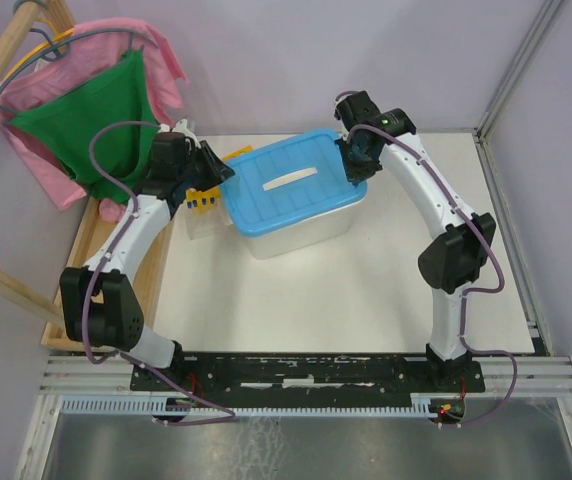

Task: Organize the chemistry lab equipment
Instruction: Close the lid of the storage box.

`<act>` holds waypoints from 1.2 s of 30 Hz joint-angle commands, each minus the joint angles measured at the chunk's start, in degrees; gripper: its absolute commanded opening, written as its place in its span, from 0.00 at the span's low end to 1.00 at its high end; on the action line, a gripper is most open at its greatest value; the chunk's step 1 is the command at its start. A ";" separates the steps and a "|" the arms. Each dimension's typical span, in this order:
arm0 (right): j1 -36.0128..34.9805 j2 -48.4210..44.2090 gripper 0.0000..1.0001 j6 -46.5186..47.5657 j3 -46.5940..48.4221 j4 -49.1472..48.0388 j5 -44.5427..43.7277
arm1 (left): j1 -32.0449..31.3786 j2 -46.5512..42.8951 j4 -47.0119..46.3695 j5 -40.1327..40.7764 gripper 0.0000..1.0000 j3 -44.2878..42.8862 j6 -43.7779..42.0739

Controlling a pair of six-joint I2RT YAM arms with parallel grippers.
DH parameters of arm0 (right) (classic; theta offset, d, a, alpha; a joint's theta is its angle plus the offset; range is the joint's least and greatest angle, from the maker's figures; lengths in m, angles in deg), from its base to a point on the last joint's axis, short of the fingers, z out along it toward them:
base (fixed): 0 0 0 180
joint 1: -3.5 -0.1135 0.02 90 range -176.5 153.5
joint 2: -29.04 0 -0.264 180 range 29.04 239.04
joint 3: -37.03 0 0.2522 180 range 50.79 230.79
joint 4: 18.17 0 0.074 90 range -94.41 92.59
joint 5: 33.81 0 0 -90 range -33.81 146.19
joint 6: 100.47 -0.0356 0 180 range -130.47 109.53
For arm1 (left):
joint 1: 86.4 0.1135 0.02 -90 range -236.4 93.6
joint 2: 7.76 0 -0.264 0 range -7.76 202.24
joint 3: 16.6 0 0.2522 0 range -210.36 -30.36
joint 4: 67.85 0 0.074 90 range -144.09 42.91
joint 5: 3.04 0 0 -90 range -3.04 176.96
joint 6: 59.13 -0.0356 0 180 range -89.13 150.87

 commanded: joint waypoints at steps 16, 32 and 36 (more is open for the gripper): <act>0.75 -1.73 0.04 -1.90 -4.53 9.17 -3.88 | -7.27 5.58 8.21 3.05 0.28 -5.66 -6.16; 0.76 2.42 0.05 -1.86 -0.32 11.23 -1.66 | -7.98 10.76 6.03 0.57 0.28 -4.57 -6.39; 0.80 0.29 0.05 -1.90 -6.68 10.37 -0.97 | -8.16 12.52 5.91 -0.08 0.28 -5.40 -6.72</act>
